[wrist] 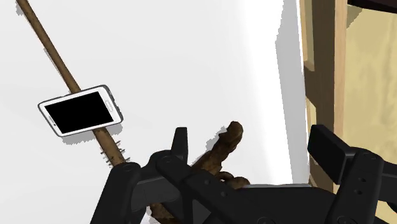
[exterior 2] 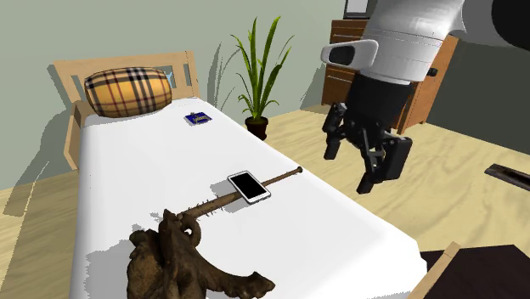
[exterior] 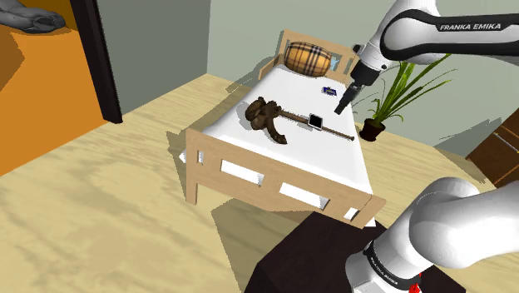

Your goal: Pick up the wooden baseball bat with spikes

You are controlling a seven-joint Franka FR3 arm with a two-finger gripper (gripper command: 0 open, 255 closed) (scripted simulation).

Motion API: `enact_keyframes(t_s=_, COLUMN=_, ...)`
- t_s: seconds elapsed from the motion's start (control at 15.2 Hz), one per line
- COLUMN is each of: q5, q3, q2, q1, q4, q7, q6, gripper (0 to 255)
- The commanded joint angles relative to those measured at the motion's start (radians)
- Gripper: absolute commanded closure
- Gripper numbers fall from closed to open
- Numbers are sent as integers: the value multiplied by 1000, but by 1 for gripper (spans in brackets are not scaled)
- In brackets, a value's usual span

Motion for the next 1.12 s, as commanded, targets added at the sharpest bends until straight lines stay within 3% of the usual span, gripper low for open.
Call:
enact_keyframes(t_s=0.0, q5=-7, q3=-50, q2=48, q1=2, q4=5, q7=-62, q6=46, gripper=0)
enact_keyframes(t_s=0.33, q5=17, q3=-177, q2=206, q1=32, q4=55, q7=-221, q6=156, gripper=0)
enact_keyframes(t_s=0.59, q5=92, q3=-281, q2=361, q1=69, q4=121, q7=-375, q6=233, gripper=0)
enact_keyframes(t_s=0.86, q5=241, q3=-370, q2=548, q1=98, q4=211, q7=-567, q6=286, gripper=0)
enact_keyframes(t_s=1.06, q5=392, q3=-397, q2=708, q1=81, q4=298, q7=-728, q6=299, gripper=0)
